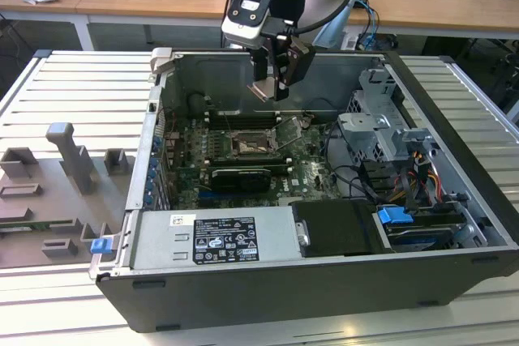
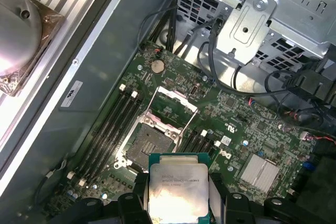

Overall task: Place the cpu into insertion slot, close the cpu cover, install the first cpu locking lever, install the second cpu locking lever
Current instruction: 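Place the cpu into insertion slot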

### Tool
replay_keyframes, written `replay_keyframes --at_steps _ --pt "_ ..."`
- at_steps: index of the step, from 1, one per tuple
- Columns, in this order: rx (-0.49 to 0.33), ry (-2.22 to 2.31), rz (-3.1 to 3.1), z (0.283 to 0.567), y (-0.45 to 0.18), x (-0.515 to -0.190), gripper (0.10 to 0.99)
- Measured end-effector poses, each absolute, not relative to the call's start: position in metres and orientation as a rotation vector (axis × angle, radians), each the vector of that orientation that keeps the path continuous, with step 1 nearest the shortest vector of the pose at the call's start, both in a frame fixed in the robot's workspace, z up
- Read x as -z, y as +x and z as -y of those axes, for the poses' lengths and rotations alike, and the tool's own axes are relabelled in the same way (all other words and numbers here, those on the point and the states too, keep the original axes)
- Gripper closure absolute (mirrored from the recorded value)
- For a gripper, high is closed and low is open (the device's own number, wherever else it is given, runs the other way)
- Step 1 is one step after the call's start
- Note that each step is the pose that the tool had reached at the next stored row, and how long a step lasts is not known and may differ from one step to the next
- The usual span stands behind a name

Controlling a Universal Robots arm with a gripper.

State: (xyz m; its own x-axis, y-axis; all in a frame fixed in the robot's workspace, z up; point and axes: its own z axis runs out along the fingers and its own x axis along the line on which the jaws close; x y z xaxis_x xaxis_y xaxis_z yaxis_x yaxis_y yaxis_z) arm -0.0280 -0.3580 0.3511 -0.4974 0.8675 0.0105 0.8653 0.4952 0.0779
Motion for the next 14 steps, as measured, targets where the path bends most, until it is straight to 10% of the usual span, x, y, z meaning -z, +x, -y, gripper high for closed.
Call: replay_keyframes --at_steps 14 --pt "-0.113 1.578 -2.679 0.3581 -0.0281 -0.3476 0.545"
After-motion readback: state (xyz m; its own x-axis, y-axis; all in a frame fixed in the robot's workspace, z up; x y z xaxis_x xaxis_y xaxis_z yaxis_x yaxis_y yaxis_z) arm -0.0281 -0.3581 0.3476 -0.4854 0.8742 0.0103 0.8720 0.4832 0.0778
